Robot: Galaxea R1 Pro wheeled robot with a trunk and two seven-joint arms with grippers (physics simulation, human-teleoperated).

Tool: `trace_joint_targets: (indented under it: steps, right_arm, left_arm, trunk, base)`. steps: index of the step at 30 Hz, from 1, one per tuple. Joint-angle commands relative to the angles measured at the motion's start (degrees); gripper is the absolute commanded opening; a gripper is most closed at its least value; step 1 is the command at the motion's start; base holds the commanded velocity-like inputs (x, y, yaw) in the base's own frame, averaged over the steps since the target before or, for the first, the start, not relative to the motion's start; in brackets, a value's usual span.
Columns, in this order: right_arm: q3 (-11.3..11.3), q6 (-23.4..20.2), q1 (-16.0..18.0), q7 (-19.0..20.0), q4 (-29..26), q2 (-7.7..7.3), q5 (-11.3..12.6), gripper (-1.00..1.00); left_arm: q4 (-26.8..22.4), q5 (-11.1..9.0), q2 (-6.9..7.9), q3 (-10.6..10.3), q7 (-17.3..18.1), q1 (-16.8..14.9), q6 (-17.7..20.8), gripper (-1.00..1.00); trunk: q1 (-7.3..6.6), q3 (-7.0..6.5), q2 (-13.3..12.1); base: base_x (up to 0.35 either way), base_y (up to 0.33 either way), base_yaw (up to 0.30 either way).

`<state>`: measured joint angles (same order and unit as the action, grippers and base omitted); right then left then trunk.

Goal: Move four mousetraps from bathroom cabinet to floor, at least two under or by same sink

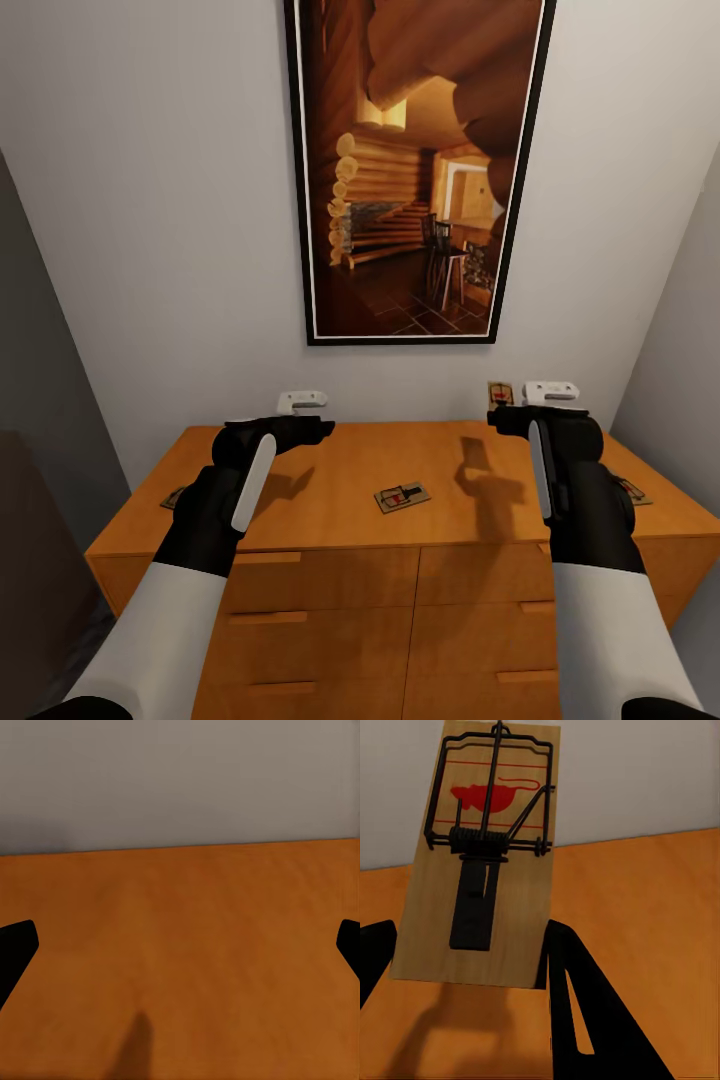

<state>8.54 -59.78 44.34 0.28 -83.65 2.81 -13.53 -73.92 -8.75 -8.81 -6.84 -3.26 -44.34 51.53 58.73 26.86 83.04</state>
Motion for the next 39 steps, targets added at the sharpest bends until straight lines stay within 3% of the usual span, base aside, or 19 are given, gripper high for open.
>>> trace_joint_targets:
  steps: [1, 6, 14, 19, 23, 26, 30, 32, 35, 39]
  right_arm:
    - [0.1, -0.2, 0.0, 0.0, 0.0, 0.0, 0.0, -1.0]
    - [0.1, -0.2, 0.0, 0.0, 0.1, -0.85, -0.1, -1.0]
    - [0.5, -0.2, -1.8, 0.0, 0.6, -3.63, 0.1, -1.0]
    - [3.0, -0.2, -4.4, 0.1, 0.8, -4.25, 0.2, -1.0]
    - [4.9, 2.2, -6.2, 0.7, 0.9, -4.4, 0.3, -1.0]
    - [6.6, 3.5, -7.2, 1.7, 1.0, -4.44, 0.3, -1.0]
    - [8.6, 4.1, -8.0, 2.7, 1.0, -4.47, 0.3, -1.0]
    - [9.5, 4.2, -8.2, 3.0, 1.1, -4.51, 0.3, -1.0]
    - [10.3, 4.0, -8.4, 3.2, 1.1, -4.81, 0.2, -1.0]
    - [11.3, 3.7, -8.4, 3.5, 1.0, -5.42, -0.2, -1.0]
  left_arm:
    - [0.0, -0.5, 0.0, 0.0, -0.3, 0.0, 0.2, 1.0]
    - [0.6, -0.5, -0.01, 0.0, -0.4, 0.0, 0.1, 1.0]
    - [2.1, -0.3, -0.05, 0.0, -0.4, 0.0, 0.0, 1.0]
    - [2.5, -0.2, -0.06, -0.1, -0.4, 0.0, -0.1, 1.0]
    - [3.1, -0.2, -0.06, -0.4, -0.3, 0.0, -0.3, 1.0]
    - [3.6, -0.1, -0.04, -1.5, -0.2, 0.0, -0.4, 1.0]
    - [3.8, 0.0, 0.16, -5.2, 0.6, 0.0, -1.2, 1.0]
    - [3.8, 0.0, 0.48, -8.3, 2.4, 0.0, -1.8, 1.0]
    - [3.6, 0.3, 1.31, -10.7, 5.7, -0.1, -2.0, 1.0]
    - [2.7, 2.3, 2.52, -12.6, 14.4, -0.2, -1.6, 1.0]
  trunk:
    - [0.0, 0.07, 0.0]
    - [0.0, 0.07, 0.0]
    - [0.0, 0.07, 0.0]
    - [0.0, 0.07, 0.0]
    - [0.0, 0.07, 0.0]
    - [0.0, 0.07, 0.0]
    - [0.0, 0.07, 0.0]
    - [0.0, 0.07, 0.0]
    - [0.0, 0.07, 0.0]
    - [0.0, 0.07, 0.0]
  base:
    - [0.0, 0.0, 0.0]
    - [0.0, 0.0, 0.0]
    - [0.0, 0.0, 0.0]
    - [0.0, 0.0, 0.0]
    - [0.0, 0.0, 0.0]
    - [0.0, 0.0, 0.0]
    - [0.0, 0.0, 0.0]
    - [0.0, 0.0, 0.0]
    - [0.0, 0.0, 0.0]
    - [0.0, 0.0, 0.0]
